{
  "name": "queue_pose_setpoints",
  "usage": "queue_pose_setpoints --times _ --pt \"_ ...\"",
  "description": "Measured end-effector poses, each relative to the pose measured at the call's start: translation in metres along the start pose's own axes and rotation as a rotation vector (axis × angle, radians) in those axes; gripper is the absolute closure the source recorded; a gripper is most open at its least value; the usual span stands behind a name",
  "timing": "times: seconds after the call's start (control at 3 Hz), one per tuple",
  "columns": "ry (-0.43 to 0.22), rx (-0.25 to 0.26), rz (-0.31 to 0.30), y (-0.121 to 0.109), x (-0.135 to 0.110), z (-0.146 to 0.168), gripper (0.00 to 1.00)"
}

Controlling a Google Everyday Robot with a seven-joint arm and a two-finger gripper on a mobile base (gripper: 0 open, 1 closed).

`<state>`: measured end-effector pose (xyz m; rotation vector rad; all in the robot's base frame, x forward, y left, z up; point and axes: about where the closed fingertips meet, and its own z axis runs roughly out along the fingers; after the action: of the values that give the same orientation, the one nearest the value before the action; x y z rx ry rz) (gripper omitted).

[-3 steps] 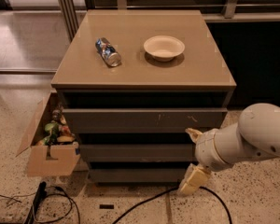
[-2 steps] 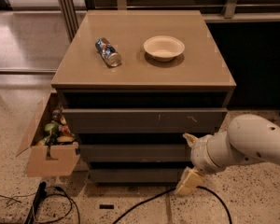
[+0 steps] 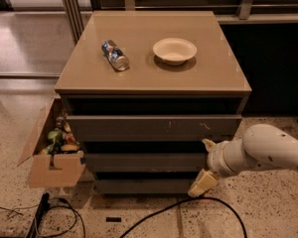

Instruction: Open middle drawer

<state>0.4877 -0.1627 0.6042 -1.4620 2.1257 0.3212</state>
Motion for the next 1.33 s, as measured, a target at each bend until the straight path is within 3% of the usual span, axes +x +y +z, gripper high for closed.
queue_pose_setpoints --times 0.33,0.67,1.0,1.33 --pt "-0.006 0.001 0.014 -0.006 0.002 0.003 0.0" --pt "-0.018 0.002 -0.022 -0.007 -0.003 0.015 0.0" --pt "-0.032 0.001 -0.098 -0.014 -0.005 0.049 0.0" --pt "-0.035 -0.016 -0.138 -0.016 0.008 0.074 0.0"
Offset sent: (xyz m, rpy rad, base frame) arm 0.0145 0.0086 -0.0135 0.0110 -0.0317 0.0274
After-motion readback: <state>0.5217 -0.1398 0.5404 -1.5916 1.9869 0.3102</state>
